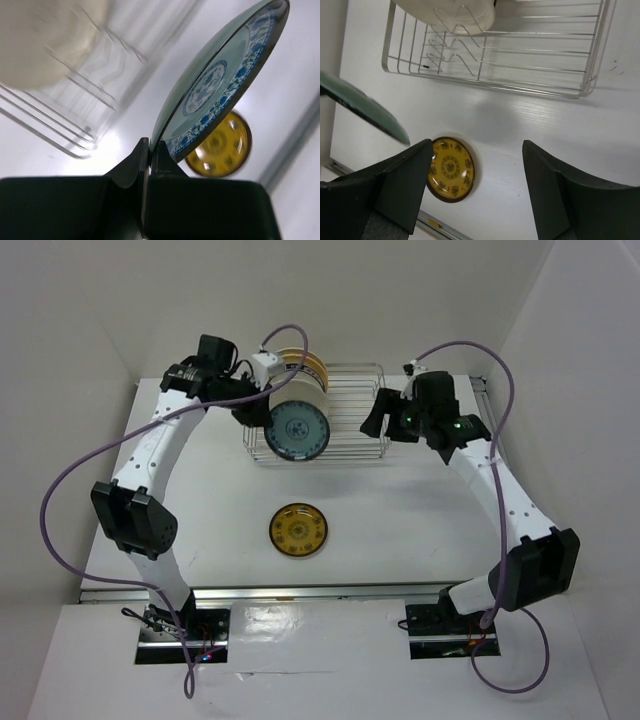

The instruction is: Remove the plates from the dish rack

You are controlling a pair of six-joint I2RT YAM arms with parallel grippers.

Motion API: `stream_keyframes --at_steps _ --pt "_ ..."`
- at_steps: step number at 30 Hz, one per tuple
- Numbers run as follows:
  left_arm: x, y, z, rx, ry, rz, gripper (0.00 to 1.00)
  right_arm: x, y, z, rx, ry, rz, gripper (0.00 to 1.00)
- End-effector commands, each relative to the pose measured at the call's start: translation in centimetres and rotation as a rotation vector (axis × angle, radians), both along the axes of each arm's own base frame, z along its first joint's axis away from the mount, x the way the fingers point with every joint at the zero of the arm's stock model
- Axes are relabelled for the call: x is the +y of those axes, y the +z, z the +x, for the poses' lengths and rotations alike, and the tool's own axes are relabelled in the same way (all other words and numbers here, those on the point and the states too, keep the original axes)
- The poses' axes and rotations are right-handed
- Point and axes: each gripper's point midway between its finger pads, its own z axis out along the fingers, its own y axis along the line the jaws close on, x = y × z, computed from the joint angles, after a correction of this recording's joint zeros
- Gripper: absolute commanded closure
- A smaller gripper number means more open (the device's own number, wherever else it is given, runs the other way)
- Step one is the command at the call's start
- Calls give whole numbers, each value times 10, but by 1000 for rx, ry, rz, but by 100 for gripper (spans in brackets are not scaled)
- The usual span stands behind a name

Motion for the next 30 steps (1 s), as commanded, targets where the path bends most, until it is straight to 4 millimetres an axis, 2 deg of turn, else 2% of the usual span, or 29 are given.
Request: stream_keyframes --at_steps 1,2,4,11,12,13,16,21,23,25,28,30 --pt "5 -37 -79 207 -219 83 100 -10 21 -3 -31 -42 46 20" --pt "10 -60 -93 266 -255 109 100 -9 26 -6 -41 -34 55 20" --pt "8 -96 -113 342 -280 165 100 -8 21 -9 -29 -23 59 20" --pt "-9 -157 -149 466 -339 247 100 -5 11 -20 7 3 67 22" --pt "-9 -162 -145 450 -338 271 100 -6 3 -22 23 3 63 22" --pt "-13 -169 -145 468 -341 275 100 -6 6 -23 10 3 66 22" --pt "-14 -184 -138 500 -326 295 100 -3 1 -32 21 26 90 22" --pt "-14 -193 -118 504 -266 342 100 -2 -8 -37 38 34 92 22" --pt "-18 -192 -114 486 -272 349 100 -3 -8 -39 37 35 92 22" --pt "-14 -194 -107 464 -244 379 100 -3 -6 -38 26 35 95 22" --pt "-9 -199 -105 470 -225 410 100 2 -3 -39 22 61 114 22" --pt "-9 -197 -108 484 -239 432 95 3 -6 -39 27 75 110 22"
